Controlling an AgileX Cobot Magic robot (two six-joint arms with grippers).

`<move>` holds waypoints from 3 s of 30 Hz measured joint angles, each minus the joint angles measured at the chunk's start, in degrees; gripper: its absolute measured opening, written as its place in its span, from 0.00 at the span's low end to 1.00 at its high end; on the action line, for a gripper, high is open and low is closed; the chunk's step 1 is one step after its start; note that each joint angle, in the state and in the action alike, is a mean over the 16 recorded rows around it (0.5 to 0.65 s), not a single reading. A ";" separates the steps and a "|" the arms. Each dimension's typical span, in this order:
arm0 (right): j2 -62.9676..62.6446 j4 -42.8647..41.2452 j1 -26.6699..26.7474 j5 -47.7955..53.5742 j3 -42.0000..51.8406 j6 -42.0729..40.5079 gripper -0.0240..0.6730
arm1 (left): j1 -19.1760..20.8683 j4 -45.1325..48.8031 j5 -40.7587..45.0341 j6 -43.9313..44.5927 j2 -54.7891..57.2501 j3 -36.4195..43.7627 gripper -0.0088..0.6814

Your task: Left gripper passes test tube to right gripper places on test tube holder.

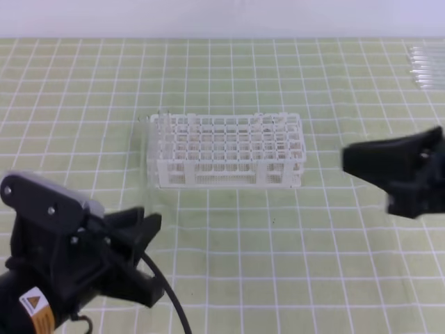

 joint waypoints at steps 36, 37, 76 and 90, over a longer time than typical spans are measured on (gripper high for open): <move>15.00 -9.09 33.74 -56.15 4.14 8.72 0.65 | 0.00 17.67 0.78 -11.42 0.02 0.95 0.11; 15.26 -10.40 33.79 -56.70 4.04 10.28 0.67 | 0.00 17.67 0.89 -11.43 0.02 0.95 0.11; 23.12 -34.83 34.77 -64.44 -0.84 33.86 0.68 | -0.02 17.19 -0.67 -8.76 -3.72 -0.66 0.14; 23.69 -38.18 34.77 -64.87 -1.16 38.21 0.68 | -0.02 17.53 -3.78 -6.82 -4.55 -0.68 0.14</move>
